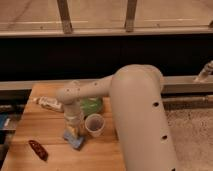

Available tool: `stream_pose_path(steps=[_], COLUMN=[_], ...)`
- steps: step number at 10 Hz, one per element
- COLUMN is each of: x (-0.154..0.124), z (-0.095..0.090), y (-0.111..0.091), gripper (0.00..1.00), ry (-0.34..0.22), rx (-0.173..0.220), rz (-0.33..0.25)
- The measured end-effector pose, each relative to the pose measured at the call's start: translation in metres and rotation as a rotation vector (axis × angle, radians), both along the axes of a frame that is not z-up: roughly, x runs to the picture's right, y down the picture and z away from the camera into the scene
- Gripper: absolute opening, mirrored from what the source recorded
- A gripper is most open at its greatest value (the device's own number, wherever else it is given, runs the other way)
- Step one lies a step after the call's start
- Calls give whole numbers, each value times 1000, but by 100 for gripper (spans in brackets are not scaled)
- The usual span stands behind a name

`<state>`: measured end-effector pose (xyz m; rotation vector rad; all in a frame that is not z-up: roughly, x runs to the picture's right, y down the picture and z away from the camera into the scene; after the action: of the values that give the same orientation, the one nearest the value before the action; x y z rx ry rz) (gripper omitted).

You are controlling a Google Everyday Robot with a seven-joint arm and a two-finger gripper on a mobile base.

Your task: Wipe the white sponge on the table

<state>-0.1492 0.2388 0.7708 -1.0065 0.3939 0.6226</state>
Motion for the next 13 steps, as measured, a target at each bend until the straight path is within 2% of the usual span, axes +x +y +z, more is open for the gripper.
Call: stream_pose_path(steps=[3, 7, 8, 10, 13], x=[-10, -72, -83, -97, -84], z=[13, 37, 39, 31, 16], y=[-25, -66, -72, -72, -62], gripper=[0, 3, 10, 33, 61], ry=[-7, -71, -94, -129, -137], rx=[19, 45, 51, 62, 74], rz=[-13, -67, -85, -115, -110])
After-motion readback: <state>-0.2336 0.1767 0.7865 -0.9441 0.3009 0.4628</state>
